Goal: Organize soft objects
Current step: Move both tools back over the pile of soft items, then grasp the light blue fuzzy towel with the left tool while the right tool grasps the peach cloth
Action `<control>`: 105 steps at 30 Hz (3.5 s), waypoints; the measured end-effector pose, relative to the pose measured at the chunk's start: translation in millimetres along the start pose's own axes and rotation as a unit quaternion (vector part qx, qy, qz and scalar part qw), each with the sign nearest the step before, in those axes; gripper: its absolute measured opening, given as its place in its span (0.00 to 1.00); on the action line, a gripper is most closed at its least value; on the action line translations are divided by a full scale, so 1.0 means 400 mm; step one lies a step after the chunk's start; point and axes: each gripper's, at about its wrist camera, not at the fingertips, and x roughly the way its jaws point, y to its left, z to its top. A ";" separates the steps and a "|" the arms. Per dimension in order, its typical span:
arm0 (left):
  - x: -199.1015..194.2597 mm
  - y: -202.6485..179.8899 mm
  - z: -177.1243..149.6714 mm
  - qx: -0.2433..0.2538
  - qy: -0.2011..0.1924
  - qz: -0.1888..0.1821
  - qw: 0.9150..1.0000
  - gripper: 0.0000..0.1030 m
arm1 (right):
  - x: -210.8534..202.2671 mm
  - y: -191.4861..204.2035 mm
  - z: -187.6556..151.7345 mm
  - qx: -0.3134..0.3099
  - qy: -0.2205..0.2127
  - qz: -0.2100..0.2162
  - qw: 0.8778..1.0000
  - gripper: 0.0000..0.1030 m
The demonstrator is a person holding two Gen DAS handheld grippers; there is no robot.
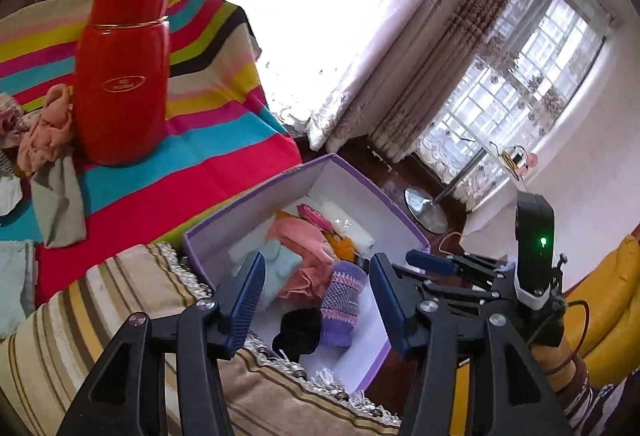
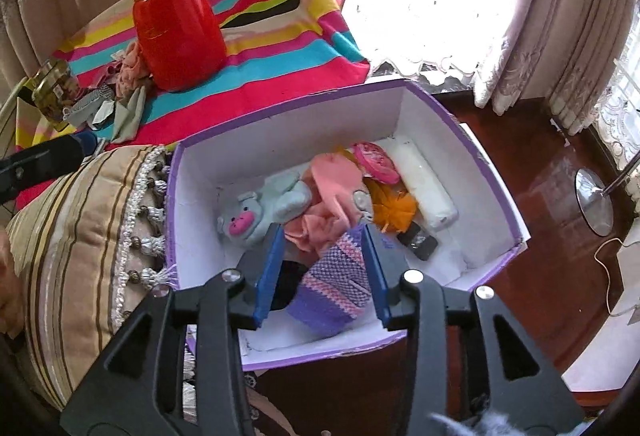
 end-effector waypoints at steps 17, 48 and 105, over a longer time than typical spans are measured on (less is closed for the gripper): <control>-0.121 0.203 -0.019 -0.085 -0.034 0.076 0.993 0.54 | 0.042 0.174 0.049 -0.049 0.008 0.045 0.998 0.54; -0.175 0.623 -0.095 -0.234 0.056 0.245 0.939 0.69 | 0.209 0.476 0.190 -0.125 0.034 0.095 0.987 0.67; -0.378 0.699 -0.151 -0.273 -0.192 0.176 0.926 0.14 | 0.453 0.749 0.442 0.133 -0.070 0.103 0.983 0.23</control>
